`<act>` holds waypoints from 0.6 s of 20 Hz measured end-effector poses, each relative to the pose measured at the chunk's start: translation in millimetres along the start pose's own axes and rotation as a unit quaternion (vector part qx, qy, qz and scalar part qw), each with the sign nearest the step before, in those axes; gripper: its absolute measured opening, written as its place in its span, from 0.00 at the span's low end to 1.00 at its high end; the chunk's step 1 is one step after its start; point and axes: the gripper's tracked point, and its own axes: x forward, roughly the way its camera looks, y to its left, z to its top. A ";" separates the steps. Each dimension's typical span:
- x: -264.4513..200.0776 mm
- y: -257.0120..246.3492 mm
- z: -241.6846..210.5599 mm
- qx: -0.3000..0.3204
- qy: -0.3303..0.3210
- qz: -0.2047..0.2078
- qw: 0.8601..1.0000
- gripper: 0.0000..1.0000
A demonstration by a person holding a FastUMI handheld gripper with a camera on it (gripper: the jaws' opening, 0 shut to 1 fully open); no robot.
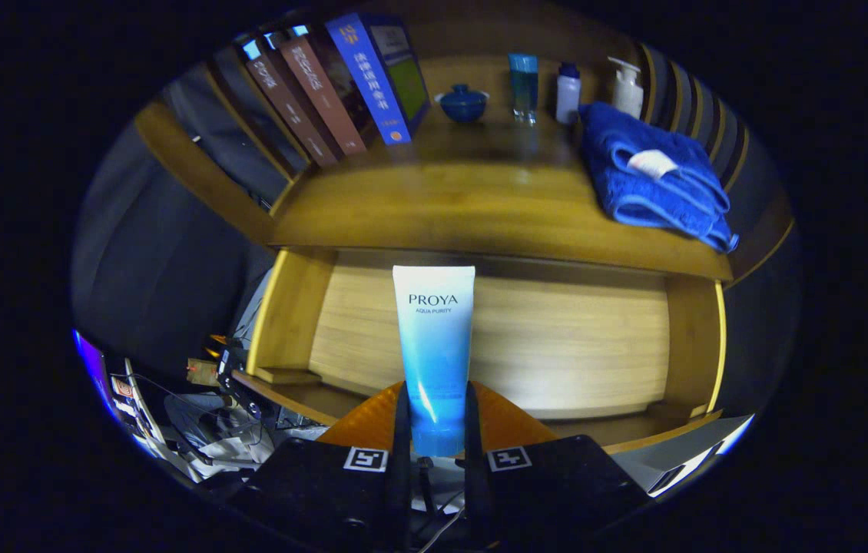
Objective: Pull open the drawer, take out the items inside it, and place them on the countertop above the cabinet.
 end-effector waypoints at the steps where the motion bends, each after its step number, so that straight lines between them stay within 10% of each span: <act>1: -10.0 3.2 11.6 -0.003 -0.011 0.001 1.000 0.32; 12: 25.7 -25.1 121.7 0.019 -0.022 -0.081 0.996 0.32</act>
